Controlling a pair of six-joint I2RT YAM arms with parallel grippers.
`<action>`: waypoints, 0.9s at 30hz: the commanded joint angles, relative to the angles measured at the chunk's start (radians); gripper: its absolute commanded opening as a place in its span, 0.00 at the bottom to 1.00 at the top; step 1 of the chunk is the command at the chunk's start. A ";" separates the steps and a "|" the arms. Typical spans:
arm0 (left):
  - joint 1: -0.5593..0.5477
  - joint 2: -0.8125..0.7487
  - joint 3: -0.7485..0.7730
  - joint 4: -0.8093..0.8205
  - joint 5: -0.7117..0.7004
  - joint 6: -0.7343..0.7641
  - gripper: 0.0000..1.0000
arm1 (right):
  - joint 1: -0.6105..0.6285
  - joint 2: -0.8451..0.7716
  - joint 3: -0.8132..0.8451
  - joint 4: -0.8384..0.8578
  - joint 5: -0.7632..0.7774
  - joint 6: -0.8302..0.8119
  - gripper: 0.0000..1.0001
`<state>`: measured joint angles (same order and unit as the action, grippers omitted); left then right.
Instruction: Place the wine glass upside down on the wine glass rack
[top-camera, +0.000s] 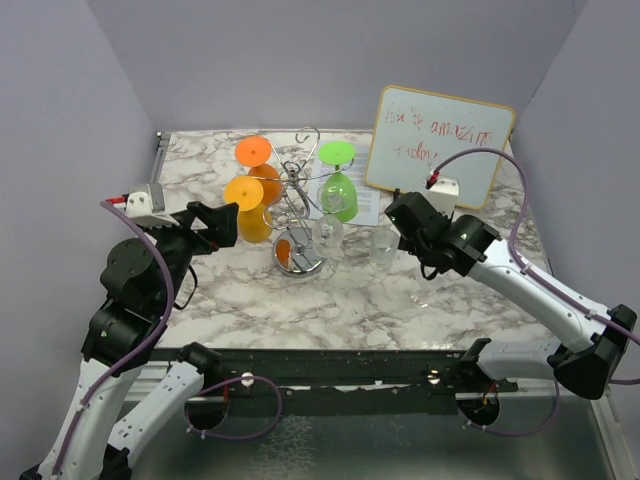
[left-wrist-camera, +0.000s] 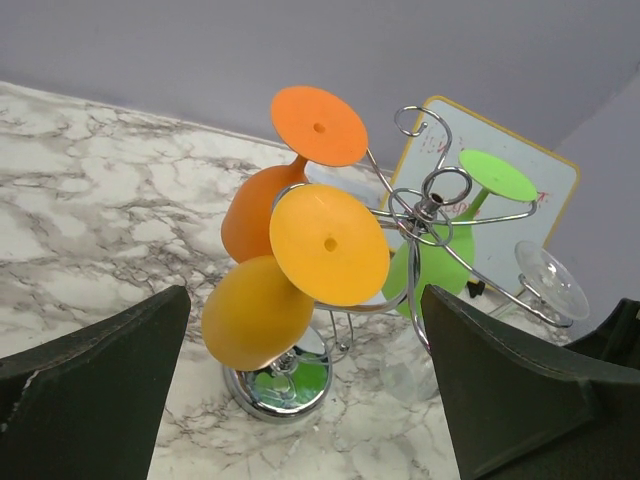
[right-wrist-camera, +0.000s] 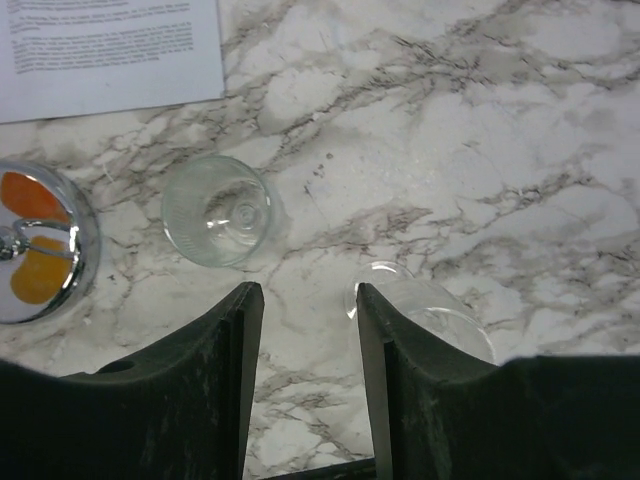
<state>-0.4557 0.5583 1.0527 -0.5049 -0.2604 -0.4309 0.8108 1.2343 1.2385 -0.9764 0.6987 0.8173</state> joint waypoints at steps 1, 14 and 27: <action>0.003 0.024 0.030 0.005 0.025 0.047 0.99 | 0.006 0.020 0.029 -0.245 0.047 0.141 0.47; -0.057 0.092 0.073 0.030 -0.046 0.102 0.99 | 0.006 -0.085 -0.065 -0.205 -0.027 0.214 0.44; -0.083 0.142 0.135 0.065 0.032 0.165 0.99 | 0.007 -0.075 -0.153 -0.063 -0.041 0.193 0.24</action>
<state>-0.5323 0.6949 1.1671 -0.4721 -0.2504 -0.2901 0.8108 1.1664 1.1084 -1.1030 0.6575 1.0168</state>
